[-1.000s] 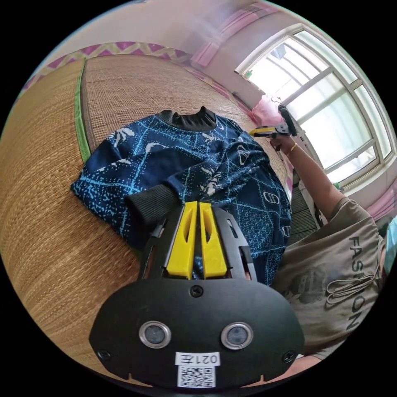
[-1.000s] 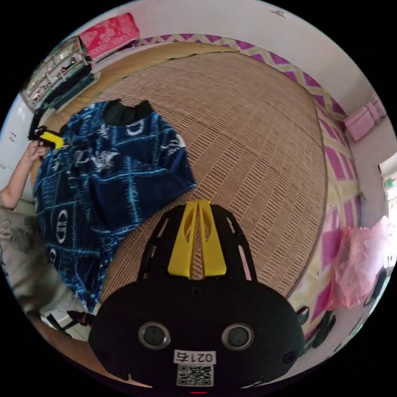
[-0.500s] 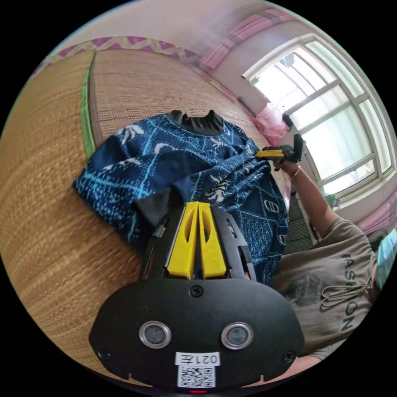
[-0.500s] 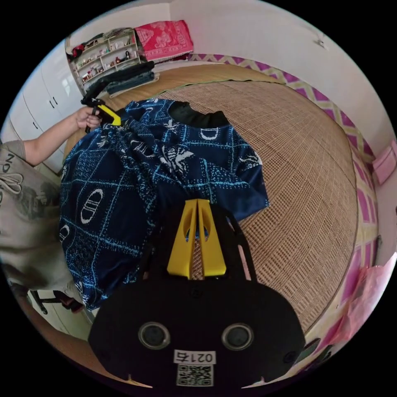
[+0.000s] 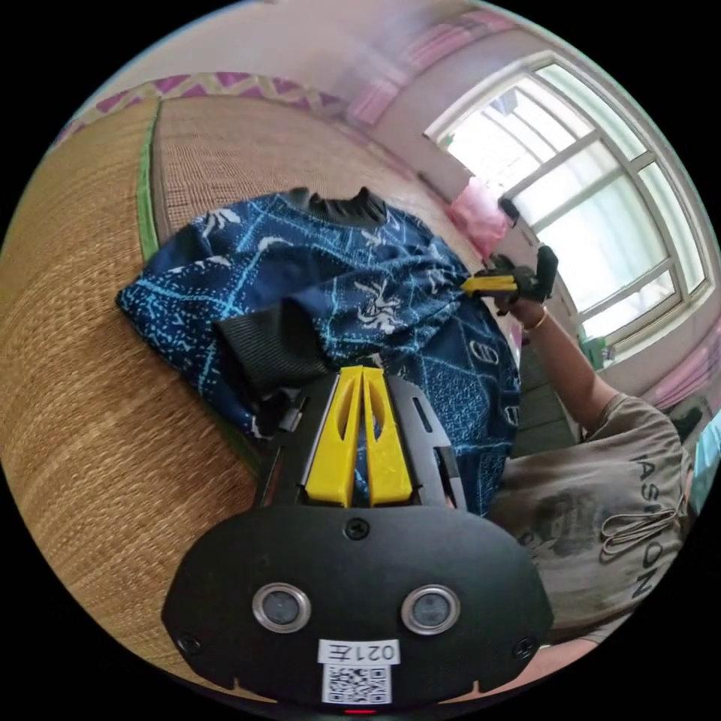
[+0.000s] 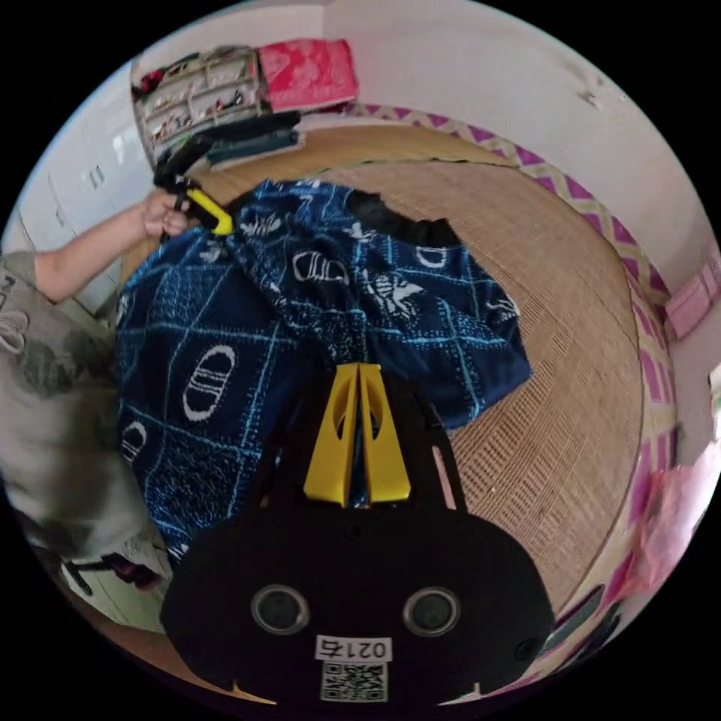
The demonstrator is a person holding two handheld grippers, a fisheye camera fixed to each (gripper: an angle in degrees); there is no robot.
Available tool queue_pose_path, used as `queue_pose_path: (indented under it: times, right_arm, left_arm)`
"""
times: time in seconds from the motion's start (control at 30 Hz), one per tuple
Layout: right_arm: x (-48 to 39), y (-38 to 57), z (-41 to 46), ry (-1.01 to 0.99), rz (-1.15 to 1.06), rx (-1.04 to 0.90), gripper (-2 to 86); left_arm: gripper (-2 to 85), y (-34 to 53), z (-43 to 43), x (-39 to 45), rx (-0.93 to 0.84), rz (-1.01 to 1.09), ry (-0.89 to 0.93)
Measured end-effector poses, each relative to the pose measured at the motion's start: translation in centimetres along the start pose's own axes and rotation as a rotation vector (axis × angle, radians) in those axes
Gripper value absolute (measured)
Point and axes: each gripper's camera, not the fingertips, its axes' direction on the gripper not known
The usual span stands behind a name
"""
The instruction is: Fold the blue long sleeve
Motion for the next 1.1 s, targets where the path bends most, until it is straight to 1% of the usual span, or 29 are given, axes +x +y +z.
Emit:
queue_pose_path:
  times: [0.07,0.1,0.17,0.23,0.3,0.33,0.4,0.47,0.5,0.53,0.6,0.67,0.73,0.8,0.83,0.97,1.1]
  right_arm:
    - [0.8,3.0,-2.6,0.009,0.089,0.025,-0.7]
    - [0.1,5.7,-5.2,0.03,0.109,0.105,-0.6]
    - [-1.4,10.2,-9.0,-0.017,0.119,0.218,-0.5]
    - [-3.3,14.9,-11.8,-0.058,0.15,0.276,-0.2]
    - [-6.0,22.0,-14.4,-0.096,0.226,0.351,0.6]
    - [-6.7,23.8,-14.8,-0.108,0.249,0.37,1.3]
    - [-9.3,31.5,-15.7,-0.135,0.374,0.439,4.4]
    - [-10.9,36.9,-15.5,-0.152,0.468,0.466,6.1]
    - [-11.9,40.2,-15.1,-0.17,0.521,0.472,6.6]
    - [-12.3,41.8,-14.8,-0.187,0.538,0.477,6.6]
    - [-13.8,47.0,-13.3,-0.283,0.55,0.493,6.4]
    - [-14.6,49.3,-11.8,-0.317,0.52,0.473,6.7]
    - [-14.9,50.6,-9.8,-0.299,0.49,0.401,7.7]
    - [-14.9,51.0,-6.9,-0.297,0.415,0.322,8.7]
    - [-14.7,51.1,-6.2,-0.307,0.4,0.314,8.9]
    - [-13.4,50.7,-2.1,-0.346,0.324,0.292,10.3]
    - [-12.2,50.5,0.8,-0.407,0.271,0.344,9.9]
  left_arm:
    - [-0.9,2.2,-2.2,0.3,0.022,-0.028,-0.038]
    - [-0.9,3.0,-2.9,0.7,0.032,-0.021,-0.054]
    - [-0.9,7.1,-5.9,2.8,0.061,0.018,-0.066]
    - [-0.9,11.1,-7.7,4.7,0.089,0.045,-0.007]
    - [-0.8,15.6,-8.9,6.9,0.107,0.056,0.05]
    - [-0.6,18.8,-9.5,8.4,0.131,0.06,0.087]
    - [0.0,23.6,-9.8,10.6,0.178,0.061,0.127]
    - [3.3,29.8,-9.1,13.1,0.234,0.02,0.104]
    - [4.0,31.1,-8.7,13.7,0.235,0.013,0.086]
    - [5.3,33.5,-7.7,14.7,0.234,-0.01,0.054]
    - [6.5,36.4,-6.0,15.6,0.234,-0.03,0.036]
    - [7.6,39.3,-3.6,15.6,0.23,-0.051,0.022]
    - [8.3,40.4,-2.0,15.1,0.232,-0.05,0.016]
    - [9.4,40.9,-0.6,14.8,0.241,-0.017,-0.03]
    - [10.1,40.9,0.4,14.5,0.238,0.008,-0.076]
    - [13.2,39.0,3.4,13.5,0.179,0.058,-0.029]
    - [14.5,36.9,6.0,13.7,0.127,0.124,-0.05]
